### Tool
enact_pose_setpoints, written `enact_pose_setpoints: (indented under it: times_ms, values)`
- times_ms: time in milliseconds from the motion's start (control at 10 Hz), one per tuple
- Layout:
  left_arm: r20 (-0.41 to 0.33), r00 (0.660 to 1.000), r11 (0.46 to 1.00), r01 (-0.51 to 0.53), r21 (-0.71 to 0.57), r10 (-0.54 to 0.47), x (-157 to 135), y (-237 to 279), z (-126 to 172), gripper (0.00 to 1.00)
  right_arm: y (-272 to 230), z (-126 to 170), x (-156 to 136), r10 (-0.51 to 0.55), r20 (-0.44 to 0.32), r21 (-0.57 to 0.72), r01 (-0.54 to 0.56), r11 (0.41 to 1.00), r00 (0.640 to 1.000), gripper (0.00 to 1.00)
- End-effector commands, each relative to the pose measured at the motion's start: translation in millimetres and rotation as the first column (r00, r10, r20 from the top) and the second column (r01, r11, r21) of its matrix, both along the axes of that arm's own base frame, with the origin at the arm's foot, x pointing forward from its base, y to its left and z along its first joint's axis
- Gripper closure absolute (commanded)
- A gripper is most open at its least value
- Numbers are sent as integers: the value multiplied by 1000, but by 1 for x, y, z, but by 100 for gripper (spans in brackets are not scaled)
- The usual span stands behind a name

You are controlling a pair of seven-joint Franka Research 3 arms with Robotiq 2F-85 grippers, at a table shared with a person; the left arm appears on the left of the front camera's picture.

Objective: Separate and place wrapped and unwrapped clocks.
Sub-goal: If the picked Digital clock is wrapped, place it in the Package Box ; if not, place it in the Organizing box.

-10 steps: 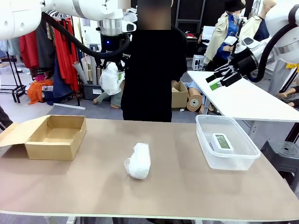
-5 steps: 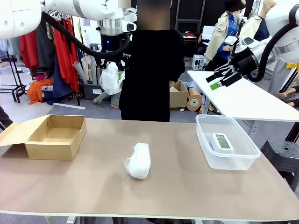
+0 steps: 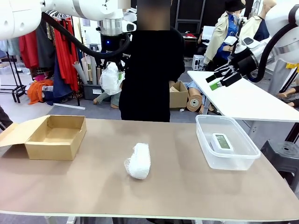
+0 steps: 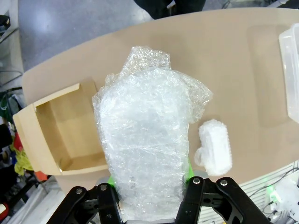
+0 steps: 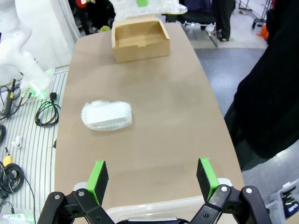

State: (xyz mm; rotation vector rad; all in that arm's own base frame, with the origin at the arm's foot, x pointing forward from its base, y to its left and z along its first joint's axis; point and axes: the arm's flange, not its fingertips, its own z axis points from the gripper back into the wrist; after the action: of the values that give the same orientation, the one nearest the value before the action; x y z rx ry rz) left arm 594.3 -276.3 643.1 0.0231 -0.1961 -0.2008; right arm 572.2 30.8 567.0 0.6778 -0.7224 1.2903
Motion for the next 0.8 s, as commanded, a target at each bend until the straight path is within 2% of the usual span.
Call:
enact_pose_setpoints:
  times_ms: [0,700]
  values:
    - [11,1000,1000,0,-9,0,-1,1,6,100,0,1,-1,0,2,1,0,1000,1000,0]
    - [11,1000,1000,0,-9,0,-1,1,6,100,0,1,-1,0,2,1,0,1000,1000,0]
